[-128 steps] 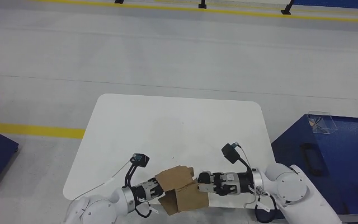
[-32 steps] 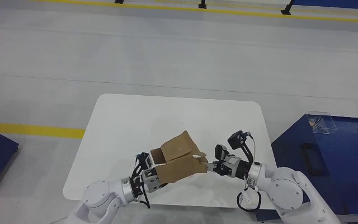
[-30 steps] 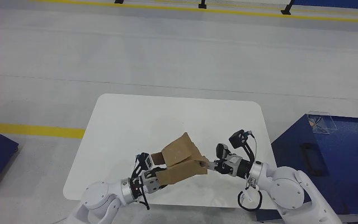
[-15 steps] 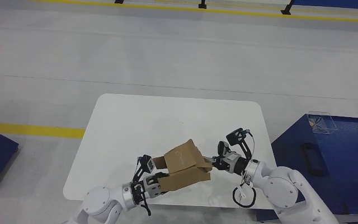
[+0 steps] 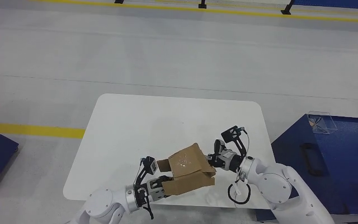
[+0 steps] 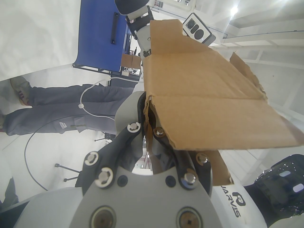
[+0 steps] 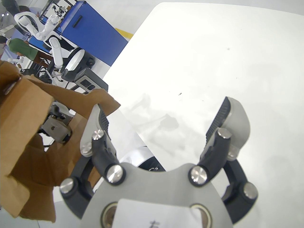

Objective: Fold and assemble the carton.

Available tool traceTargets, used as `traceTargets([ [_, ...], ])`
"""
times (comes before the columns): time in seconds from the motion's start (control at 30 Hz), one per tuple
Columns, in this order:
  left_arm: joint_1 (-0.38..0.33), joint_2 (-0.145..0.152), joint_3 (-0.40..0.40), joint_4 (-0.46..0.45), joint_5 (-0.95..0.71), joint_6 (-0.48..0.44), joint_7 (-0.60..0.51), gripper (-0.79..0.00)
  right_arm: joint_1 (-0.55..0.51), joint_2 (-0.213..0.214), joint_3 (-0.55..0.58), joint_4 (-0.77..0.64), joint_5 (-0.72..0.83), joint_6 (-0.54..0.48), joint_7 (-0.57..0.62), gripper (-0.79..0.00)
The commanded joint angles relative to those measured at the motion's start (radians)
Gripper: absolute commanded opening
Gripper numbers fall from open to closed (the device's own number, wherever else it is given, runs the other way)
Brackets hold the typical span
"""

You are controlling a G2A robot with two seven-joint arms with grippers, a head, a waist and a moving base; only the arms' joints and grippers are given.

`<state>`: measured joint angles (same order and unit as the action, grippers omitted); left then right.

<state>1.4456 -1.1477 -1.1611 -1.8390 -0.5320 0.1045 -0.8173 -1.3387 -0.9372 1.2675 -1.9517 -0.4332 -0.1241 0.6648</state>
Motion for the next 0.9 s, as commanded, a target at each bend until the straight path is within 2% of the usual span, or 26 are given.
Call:
traceTargets([
  [0.0,0.0,0.0,0.001,0.002,-0.003,-0.002,-0.001,-0.785,0.004,-0.002,-0.005,0.004,-0.001,0.0,0.0,0.0],
  [0.13,-0.009,0.002,-0.002,0.015,0.007,0.005,0.001,-0.785,-0.004,-0.002,0.023,0.019,0.074,-0.013,0.002,0.0],
  [0.37,-0.01,0.003,0.004,0.015,0.015,0.023,0.0,-0.785,-0.076,0.008,0.151,-0.024,0.195,-0.064,-0.006,0.0],
  [0.53,-0.001,0.001,0.013,0.01,0.091,-0.036,0.09,-0.785,-0.151,0.012,0.214,-0.092,0.258,-0.116,-0.008,0.0],
  [0.67,0.005,0.0,0.023,0.006,0.116,-0.059,0.117,-0.785,-0.167,0.011,0.185,-0.102,0.199,-0.091,0.014,0.0],
  [0.87,0.003,0.0,0.025,0.011,0.105,-0.05,0.123,-0.785,-0.134,0.001,0.104,-0.071,0.139,-0.052,-0.014,0.0],
])
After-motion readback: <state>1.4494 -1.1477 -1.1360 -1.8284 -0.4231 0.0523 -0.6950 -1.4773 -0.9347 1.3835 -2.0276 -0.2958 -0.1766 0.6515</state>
